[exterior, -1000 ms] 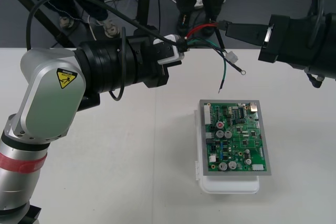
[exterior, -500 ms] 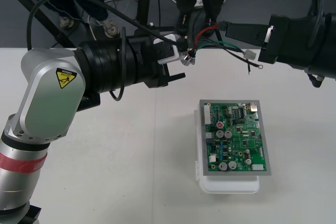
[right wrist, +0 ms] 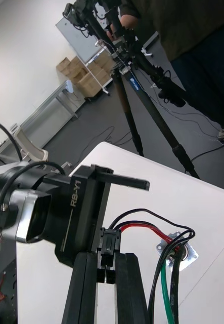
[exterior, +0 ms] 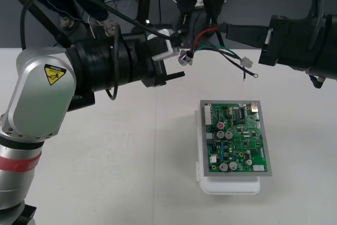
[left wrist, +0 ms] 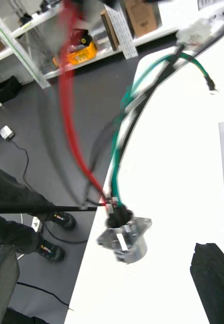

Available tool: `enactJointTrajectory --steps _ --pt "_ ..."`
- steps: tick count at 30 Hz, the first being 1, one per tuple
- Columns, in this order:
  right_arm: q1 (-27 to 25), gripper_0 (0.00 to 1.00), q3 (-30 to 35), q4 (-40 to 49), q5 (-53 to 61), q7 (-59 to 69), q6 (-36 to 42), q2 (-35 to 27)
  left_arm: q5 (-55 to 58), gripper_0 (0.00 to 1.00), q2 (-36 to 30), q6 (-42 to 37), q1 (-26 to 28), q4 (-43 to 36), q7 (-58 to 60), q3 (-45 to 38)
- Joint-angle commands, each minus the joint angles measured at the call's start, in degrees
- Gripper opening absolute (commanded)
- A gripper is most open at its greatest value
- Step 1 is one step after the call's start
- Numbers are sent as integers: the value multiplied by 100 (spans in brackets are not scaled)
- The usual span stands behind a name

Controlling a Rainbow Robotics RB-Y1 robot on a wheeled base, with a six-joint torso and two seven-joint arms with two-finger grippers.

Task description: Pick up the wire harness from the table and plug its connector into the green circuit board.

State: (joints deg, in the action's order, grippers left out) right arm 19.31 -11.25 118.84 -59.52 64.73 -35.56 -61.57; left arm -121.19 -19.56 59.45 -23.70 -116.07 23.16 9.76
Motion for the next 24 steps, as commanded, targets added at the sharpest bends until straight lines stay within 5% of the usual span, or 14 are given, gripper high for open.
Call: enactJointTrajectory --steps 1,16,24 --pt "179 0 167 60 -42 -268 -338 75 667 100 -250 145 -56 -196 831 -616" --pt "135 0 518 385 160 -435 -839 347 2750 100 -953 1631 -583 -152 2870 -1618" --pt "135 0 1081 675 -270 -567 -1586 954 4499 100 -935 1886 -899 885 3626 -1714"
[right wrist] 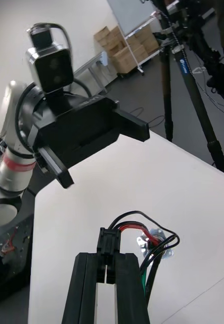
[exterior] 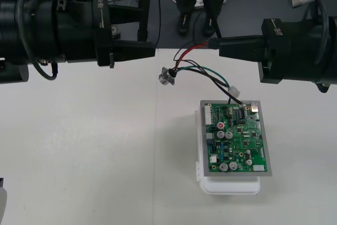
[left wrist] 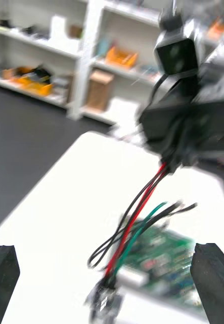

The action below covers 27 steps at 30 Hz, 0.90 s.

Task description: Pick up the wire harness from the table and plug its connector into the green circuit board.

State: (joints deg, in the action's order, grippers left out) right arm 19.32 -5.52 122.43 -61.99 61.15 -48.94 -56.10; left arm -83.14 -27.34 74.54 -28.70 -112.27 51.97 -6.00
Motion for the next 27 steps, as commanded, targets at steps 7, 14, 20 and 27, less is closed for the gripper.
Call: enactJointTrajectory --steps 7,14,20,27 --pt "133 0 684 721 -23 -376 -450 636 1696 100 89 702 -478 1260 982 -147" --pt "133 0 702 1064 -50 -622 -476 803 2092 100 467 711 -469 1287 920 -147" --pt "116 0 781 949 65 -1273 -960 987 2338 100 818 834 -469 1278 823 -147" --pt "-60 0 1009 782 214 -1993 -1513 1102 2443 100 959 834 -469 1129 76 -112"
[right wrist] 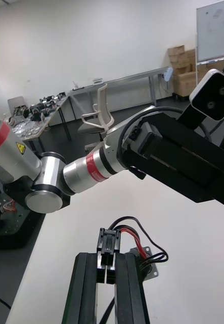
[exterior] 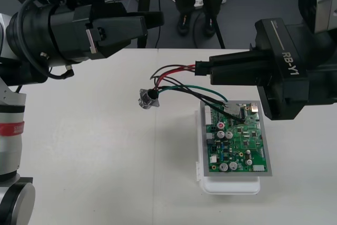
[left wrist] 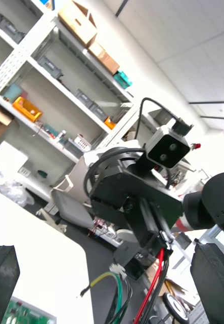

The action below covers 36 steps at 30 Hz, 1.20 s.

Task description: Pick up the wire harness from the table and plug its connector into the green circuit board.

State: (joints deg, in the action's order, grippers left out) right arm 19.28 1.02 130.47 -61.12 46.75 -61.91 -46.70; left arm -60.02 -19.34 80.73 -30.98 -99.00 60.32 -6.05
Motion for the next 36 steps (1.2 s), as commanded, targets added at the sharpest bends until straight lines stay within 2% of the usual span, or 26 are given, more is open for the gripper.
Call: enactJointTrajectory --steps 1,20,36 --pt "-73 0 364 -22 127 -606 -225 170 131 100 150 215 -242 -225 -802 -98" --pt "-267 0 364 -22 118 -1027 -216 530 -502 100 150 -374 654 -1966 -1575 430" --pt "-267 0 347 13 21 -1186 -216 688 -836 100 150 -998 804 -2335 -2349 1018"
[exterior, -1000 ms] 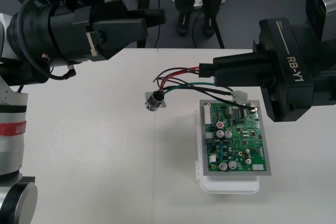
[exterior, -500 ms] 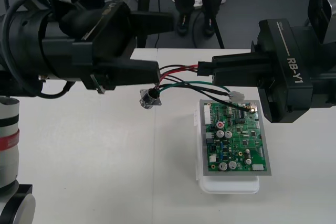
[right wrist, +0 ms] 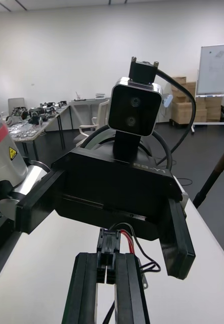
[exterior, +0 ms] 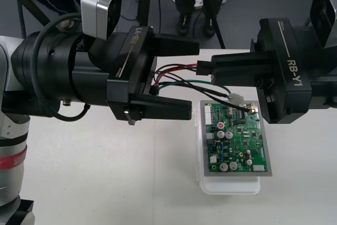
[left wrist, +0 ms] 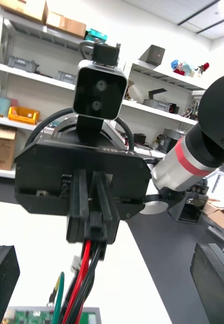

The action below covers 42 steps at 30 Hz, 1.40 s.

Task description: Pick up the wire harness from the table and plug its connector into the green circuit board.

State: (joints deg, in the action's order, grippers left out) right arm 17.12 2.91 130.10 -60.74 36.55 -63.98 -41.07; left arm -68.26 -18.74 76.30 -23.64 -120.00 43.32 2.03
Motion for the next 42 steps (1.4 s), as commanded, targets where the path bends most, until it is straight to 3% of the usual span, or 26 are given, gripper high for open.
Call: enactJointTrajectory --steps 1,38,42 --pt "-51 0 157 50 -26 -166 -9 126 -12 100 90 -564 70 -234 -667 210" --pt "-51 0 69 94 -17 -184 -9 161 137 100 -376 -687 70 -410 -1080 210" --pt "-60 0 69 112 -26 -193 -9 161 146 80 -367 -696 70 -410 -1089 210"
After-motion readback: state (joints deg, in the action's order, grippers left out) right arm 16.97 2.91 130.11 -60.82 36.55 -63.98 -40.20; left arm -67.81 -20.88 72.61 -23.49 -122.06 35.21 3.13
